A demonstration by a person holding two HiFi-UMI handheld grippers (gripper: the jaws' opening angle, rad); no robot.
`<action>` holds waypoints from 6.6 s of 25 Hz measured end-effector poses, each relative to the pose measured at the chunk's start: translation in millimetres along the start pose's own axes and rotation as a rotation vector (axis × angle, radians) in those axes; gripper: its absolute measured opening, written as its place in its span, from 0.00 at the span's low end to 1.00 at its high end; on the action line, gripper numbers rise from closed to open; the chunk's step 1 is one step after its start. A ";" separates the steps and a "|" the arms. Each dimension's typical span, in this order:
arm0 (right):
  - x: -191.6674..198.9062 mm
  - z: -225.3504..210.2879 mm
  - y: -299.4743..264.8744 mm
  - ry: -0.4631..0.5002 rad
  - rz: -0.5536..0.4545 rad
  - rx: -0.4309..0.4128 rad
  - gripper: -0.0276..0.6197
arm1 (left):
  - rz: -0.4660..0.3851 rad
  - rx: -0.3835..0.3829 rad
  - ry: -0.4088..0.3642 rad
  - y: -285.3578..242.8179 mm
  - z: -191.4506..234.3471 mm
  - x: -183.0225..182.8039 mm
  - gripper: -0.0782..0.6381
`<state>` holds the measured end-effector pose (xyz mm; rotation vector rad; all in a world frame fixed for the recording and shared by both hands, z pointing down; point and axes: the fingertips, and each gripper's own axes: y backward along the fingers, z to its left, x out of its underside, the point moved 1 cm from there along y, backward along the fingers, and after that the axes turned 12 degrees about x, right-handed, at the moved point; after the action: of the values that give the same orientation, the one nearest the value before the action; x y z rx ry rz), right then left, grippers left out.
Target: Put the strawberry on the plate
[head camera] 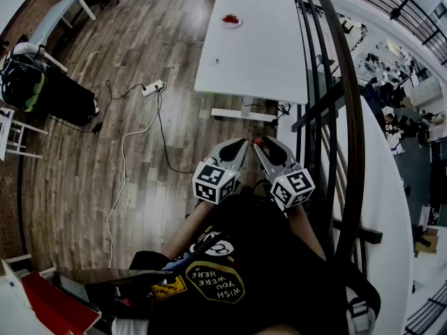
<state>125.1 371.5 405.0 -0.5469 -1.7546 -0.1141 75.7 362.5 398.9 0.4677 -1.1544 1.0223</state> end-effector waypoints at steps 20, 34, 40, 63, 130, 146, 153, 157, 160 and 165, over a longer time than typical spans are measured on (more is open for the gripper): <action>11.4 38.4 -20.4 -0.052 -0.012 -0.030 0.25 | 0.001 -0.037 0.020 50.7 29.6 28.5 0.11; 31.6 85.1 -45.0 -0.047 0.039 -0.004 0.25 | -0.016 -0.009 0.057 90.4 62.1 32.6 0.11; 19.9 76.1 -63.4 -0.037 0.038 -0.017 0.25 | -0.024 -0.008 0.064 75.4 73.7 20.5 0.11; -27.2 -48.9 -114.5 -0.057 0.003 -0.087 0.25 | 0.047 -0.037 0.041 -62.3 103.7 -6.6 0.11; -87.0 -152.7 -420.3 -0.099 0.103 -0.066 0.25 | 0.091 -0.092 0.116 -187.0 369.8 -102.9 0.11; -98.6 -152.3 -509.3 -0.082 0.126 0.099 0.25 | 0.115 0.070 0.148 -207.2 468.2 -139.9 0.11; -87.2 -170.0 -534.5 -0.087 0.156 0.137 0.25 | 0.136 0.086 0.170 -223.3 497.8 -135.8 0.11; -82.3 -198.8 -558.6 -0.092 0.189 0.135 0.25 | 0.157 0.041 0.165 -242.5 523.7 -128.1 0.11; -83.1 -215.2 -575.5 -0.079 0.211 0.118 0.25 | 0.164 0.015 0.177 -254.1 536.7 -128.0 0.11; -80.3 -230.8 -603.4 -0.059 0.235 0.089 0.25 | 0.164 -0.002 0.202 -274.1 554.3 -128.5 0.11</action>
<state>91.6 -268.8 517.5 -0.6927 -1.7301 0.1453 12.1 -249.4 542.2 0.2634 -1.0245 1.1821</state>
